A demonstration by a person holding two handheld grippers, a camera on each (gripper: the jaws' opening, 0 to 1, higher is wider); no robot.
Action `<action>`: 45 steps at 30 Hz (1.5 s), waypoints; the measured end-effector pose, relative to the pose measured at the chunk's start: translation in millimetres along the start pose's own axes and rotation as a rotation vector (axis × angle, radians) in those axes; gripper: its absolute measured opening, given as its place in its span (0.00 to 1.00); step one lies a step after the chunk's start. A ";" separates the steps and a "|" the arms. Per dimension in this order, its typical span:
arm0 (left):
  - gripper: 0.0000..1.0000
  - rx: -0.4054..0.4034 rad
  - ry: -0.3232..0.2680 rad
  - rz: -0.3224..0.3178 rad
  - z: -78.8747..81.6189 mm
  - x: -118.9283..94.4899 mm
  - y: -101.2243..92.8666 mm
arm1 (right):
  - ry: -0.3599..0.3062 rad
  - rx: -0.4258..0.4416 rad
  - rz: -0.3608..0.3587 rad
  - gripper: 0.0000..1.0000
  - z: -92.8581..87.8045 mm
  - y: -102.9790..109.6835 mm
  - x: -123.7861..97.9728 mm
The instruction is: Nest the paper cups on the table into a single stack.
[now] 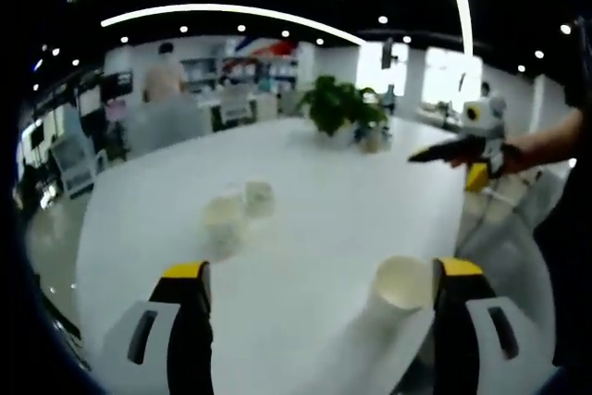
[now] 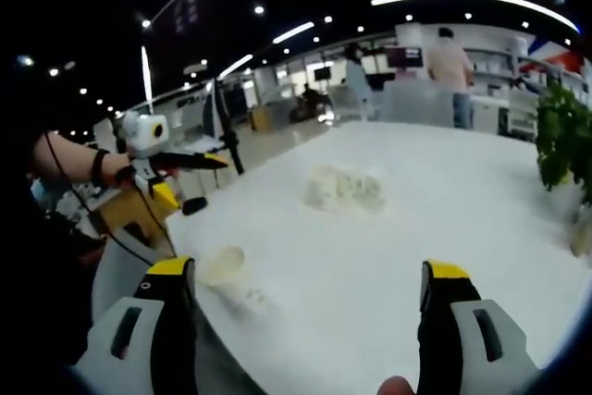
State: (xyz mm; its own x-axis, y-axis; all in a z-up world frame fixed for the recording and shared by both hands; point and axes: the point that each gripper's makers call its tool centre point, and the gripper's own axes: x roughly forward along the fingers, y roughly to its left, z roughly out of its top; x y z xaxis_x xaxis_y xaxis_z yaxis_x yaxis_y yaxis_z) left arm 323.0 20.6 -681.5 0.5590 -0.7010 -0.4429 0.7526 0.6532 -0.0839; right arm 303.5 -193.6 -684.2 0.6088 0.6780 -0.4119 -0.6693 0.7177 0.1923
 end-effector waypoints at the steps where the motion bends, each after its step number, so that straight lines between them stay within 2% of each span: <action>1: 1.00 -0.001 -0.003 0.001 -0.1 -0.4 0.2 | 0.004 -0.003 0.002 1.00 -0.2 0.3 1.1; 8: 1.00 -0.023 -0.013 0.006 -1.1 0.6 1.8 | 0.028 -0.028 0.014 1.00 -0.7 -2.7 10.7; 17: 1.00 -0.035 -0.043 0.034 -0.8 1.7 10.4 | 0.077 -0.129 0.048 1.00 6.9 -16.9 35.8; 24: 1.00 -0.054 -0.061 0.044 -1.3 4.0 14.1 | 0.121 -0.199 0.066 0.97 12.2 -38.9 65.4; 30: 1.00 -0.069 -0.078 0.051 1.5 8.1 18.3 | 0.133 -0.205 0.068 0.93 15.8 -57.8 91.0; 38: 1.00 -0.091 -0.064 0.056 -3.2 14.0 22.1 | 0.143 -0.198 0.069 0.89 26.3 -81.0 127.8; 41: 1.00 -0.106 -0.082 0.061 -0.6 14.0 22.2 | 0.151 -0.215 0.071 0.85 30.3 -92.4 143.5; 45: 1.00 -0.114 -0.064 0.060 -9.4 15.5 21.2 | 0.181 -0.242 0.073 0.82 29.7 -106.6 165.7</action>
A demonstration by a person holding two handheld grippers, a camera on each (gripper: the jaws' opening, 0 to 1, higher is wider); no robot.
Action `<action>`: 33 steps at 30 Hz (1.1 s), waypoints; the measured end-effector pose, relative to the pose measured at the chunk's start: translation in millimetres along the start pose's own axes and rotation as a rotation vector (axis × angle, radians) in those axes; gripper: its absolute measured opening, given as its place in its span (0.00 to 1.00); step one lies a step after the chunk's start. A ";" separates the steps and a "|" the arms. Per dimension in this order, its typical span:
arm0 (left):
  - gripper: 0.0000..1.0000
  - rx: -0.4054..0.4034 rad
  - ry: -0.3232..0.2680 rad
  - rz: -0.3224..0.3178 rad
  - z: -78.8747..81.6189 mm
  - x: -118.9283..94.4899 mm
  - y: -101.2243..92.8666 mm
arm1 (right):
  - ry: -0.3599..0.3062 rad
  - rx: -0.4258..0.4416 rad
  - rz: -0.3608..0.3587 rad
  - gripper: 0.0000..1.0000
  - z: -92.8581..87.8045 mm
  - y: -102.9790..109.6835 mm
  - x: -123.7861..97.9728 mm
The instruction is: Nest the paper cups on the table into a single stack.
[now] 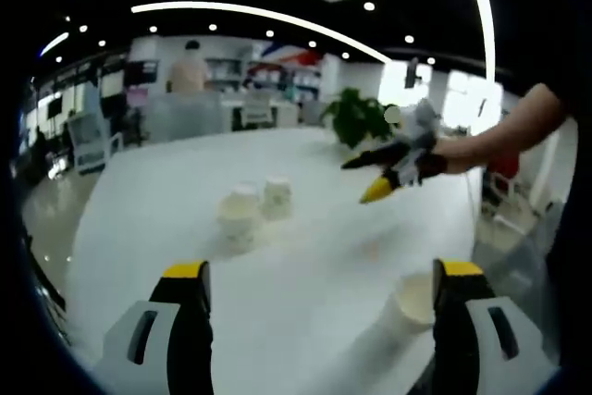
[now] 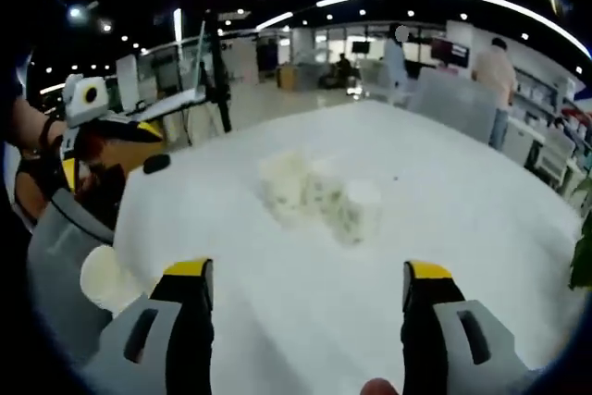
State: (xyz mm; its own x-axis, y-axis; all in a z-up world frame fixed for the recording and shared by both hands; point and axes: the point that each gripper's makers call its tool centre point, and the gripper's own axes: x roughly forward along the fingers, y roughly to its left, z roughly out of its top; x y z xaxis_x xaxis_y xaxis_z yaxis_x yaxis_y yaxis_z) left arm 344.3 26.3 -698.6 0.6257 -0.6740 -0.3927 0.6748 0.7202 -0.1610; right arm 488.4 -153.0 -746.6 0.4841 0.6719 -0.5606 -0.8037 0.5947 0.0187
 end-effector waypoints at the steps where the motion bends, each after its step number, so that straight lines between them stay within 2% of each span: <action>1: 1.00 -0.004 0.000 0.001 -0.7 -0.7 0.1 | 0.004 -0.001 0.000 0.81 1.1 -3.0 4.6; 5: 1.00 -0.019 -0.009 0.012 -1.2 -3.0 1.4 | 0.019 -0.039 0.007 0.76 8.2 -14.1 27.1; 9: 1.00 -0.028 -0.018 0.026 -0.6 -6.1 4.2 | 0.025 -0.025 0.010 0.73 10.1 -26.3 45.7; 17: 1.00 -0.035 -0.019 0.051 -6.8 -10.4 8.1 | 0.054 -0.071 -0.008 0.64 6.2 -41.7 65.9; 21: 1.00 -0.048 -0.015 0.048 -11.9 -9.1 2.9 | 0.045 -0.008 -0.026 0.63 5.9 -54.3 74.6; 25: 1.00 -0.058 -0.012 0.048 -13.9 -9.3 -0.6 | 0.043 0.005 -0.036 0.62 7.9 -58.0 82.1; 33: 1.00 -0.067 -0.014 0.055 -10.6 -12.1 -0.8 | 0.041 0.003 -0.019 0.58 17.0 -50.9 99.0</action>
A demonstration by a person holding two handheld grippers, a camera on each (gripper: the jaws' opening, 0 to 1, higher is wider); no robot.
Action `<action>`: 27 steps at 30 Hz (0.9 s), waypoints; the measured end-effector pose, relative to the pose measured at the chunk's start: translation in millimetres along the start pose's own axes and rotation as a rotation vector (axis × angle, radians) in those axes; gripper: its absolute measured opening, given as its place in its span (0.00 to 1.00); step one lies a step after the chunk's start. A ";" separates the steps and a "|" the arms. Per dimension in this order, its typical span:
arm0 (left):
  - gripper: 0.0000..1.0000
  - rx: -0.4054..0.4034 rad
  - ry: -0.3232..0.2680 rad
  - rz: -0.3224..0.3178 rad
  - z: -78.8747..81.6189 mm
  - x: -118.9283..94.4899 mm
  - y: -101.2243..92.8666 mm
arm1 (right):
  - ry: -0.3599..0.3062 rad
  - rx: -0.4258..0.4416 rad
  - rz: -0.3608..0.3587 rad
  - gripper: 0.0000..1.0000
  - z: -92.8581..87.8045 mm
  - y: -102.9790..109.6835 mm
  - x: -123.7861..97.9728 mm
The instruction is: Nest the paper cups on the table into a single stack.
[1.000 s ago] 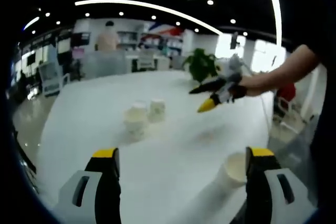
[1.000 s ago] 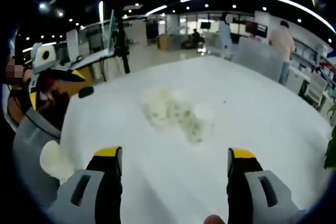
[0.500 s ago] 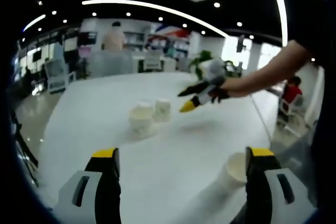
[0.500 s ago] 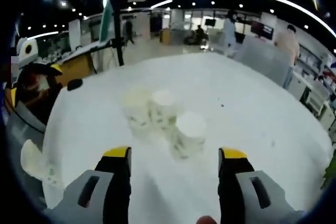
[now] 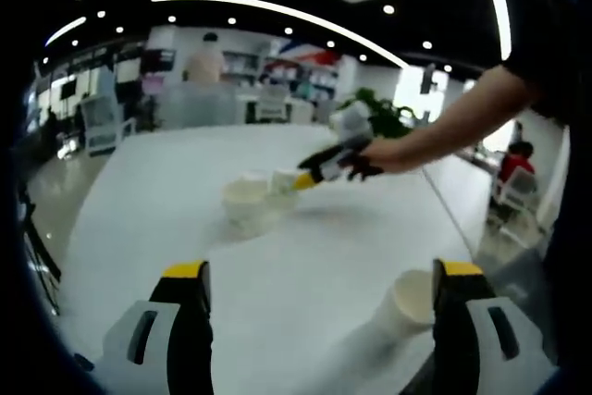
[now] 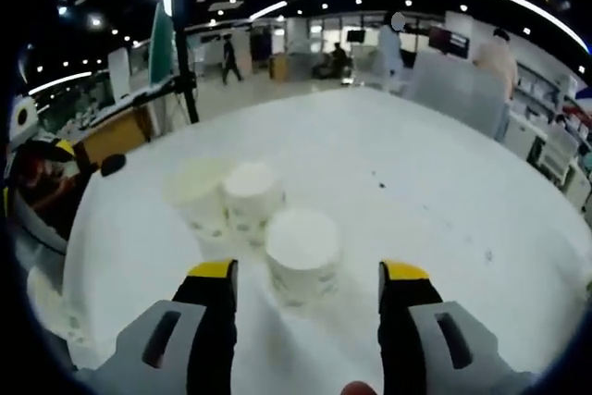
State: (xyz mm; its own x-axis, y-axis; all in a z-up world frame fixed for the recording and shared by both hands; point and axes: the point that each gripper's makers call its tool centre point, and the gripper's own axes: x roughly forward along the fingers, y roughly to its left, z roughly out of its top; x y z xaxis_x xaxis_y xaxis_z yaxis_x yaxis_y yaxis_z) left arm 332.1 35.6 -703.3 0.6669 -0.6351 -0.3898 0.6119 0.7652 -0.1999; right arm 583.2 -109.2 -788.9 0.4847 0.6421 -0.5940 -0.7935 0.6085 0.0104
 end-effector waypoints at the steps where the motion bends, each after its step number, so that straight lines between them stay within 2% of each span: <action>1: 1.00 -0.001 -0.002 0.001 0.5 -0.4 0.2 | -0.001 -0.002 0.005 0.57 1.0 -0.1 3.7; 9: 1.00 -0.010 0.003 0.008 -2.5 -4.6 3.3 | 0.019 -0.012 0.009 0.49 4.5 7.9 16.4; 14: 1.00 -0.014 0.013 0.002 -5.8 -5.3 1.7 | 0.028 -0.043 0.017 0.36 2.2 5.3 18.6; 20: 1.00 -0.016 0.005 -0.003 -3.9 -2.1 0.6 | 0.032 -0.022 0.020 0.35 -3.7 -7.3 16.9; 27: 1.00 0.002 0.004 -0.029 -0.3 1.9 -4.2 | 0.020 0.024 0.000 0.35 -4.0 -9.4 0.5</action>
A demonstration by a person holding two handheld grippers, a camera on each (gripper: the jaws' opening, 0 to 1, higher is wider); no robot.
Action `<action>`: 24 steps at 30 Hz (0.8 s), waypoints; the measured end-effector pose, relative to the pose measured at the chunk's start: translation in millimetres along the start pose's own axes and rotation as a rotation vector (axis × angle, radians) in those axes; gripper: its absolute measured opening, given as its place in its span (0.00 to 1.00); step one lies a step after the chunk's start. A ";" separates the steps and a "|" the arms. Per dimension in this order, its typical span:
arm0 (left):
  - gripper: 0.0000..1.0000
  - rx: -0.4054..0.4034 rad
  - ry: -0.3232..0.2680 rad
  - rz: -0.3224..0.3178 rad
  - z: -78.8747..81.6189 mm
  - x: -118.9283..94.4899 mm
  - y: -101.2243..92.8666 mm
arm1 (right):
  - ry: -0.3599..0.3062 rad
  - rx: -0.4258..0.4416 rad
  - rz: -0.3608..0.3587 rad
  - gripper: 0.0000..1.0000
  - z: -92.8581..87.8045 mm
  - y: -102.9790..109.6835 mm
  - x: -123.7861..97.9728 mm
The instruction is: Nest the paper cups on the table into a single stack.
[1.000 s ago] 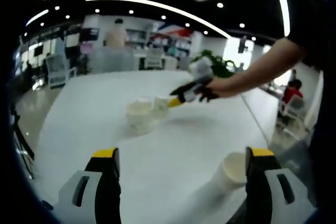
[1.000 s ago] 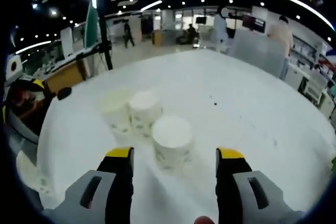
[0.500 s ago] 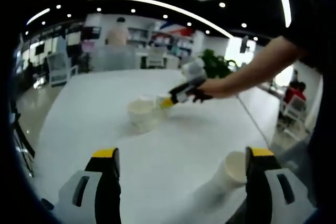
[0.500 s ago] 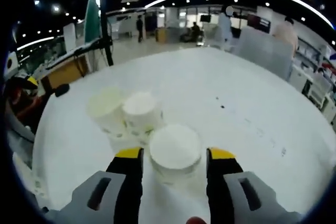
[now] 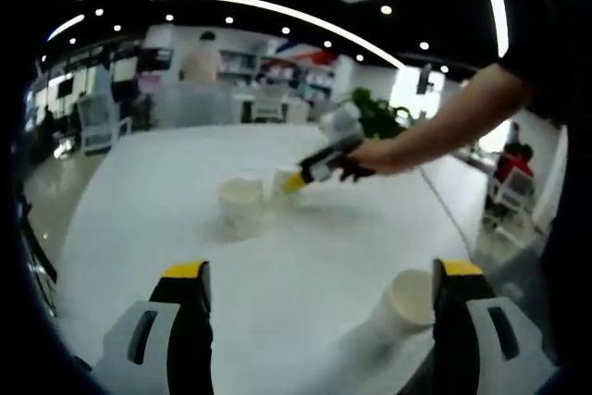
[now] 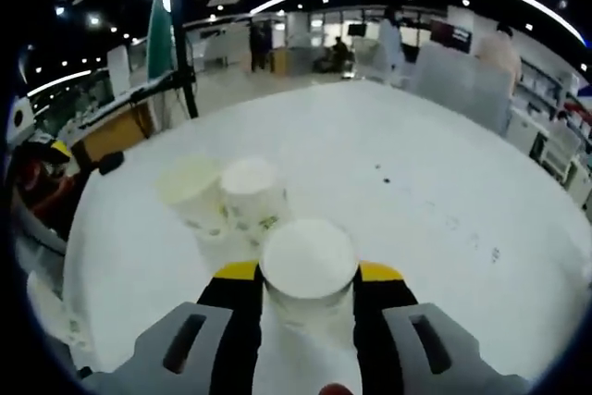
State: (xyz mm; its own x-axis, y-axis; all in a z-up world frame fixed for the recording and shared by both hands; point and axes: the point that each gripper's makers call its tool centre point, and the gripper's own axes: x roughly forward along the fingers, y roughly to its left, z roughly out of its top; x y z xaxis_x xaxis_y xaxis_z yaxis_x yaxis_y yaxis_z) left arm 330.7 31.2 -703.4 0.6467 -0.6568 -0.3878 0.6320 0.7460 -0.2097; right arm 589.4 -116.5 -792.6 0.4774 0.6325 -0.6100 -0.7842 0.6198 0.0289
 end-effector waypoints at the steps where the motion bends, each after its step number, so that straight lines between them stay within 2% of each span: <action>1: 1.00 0.001 0.001 -0.005 0.1 0.5 -0.3 | -0.001 0.001 -0.002 0.35 0.2 -0.3 -1.1; 6: 1.00 0.008 -0.005 -0.029 4.7 1.7 -2.1 | -0.015 0.019 -0.016 0.35 3.2 3.2 -13.3; 9: 1.00 0.014 -0.010 -0.052 8.4 1.9 -3.8 | -0.039 0.072 -0.025 0.35 5.4 7.1 -22.6; 12: 1.00 0.021 -0.010 -0.073 11.1 1.5 -6.7 | -0.045 0.082 -0.032 0.35 5.0 12.3 -30.8; 17: 1.00 0.038 -0.008 -0.104 12.6 0.4 -8.1 | -0.065 0.093 -0.055 0.35 8.3 25.0 -48.7; 24: 1.00 0.062 -0.005 -0.184 12.9 -0.9 -9.5 | -0.088 0.118 -0.060 0.35 14.8 50.4 -76.8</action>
State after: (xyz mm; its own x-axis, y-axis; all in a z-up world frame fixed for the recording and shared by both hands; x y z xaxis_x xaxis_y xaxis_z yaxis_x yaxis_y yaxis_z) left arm 329.6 23.3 -689.5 0.5194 -0.7824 -0.3436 0.7651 0.6049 -0.2209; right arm 519.1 -127.0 -732.5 0.5591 0.6278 -0.5416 -0.7035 0.7049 0.0909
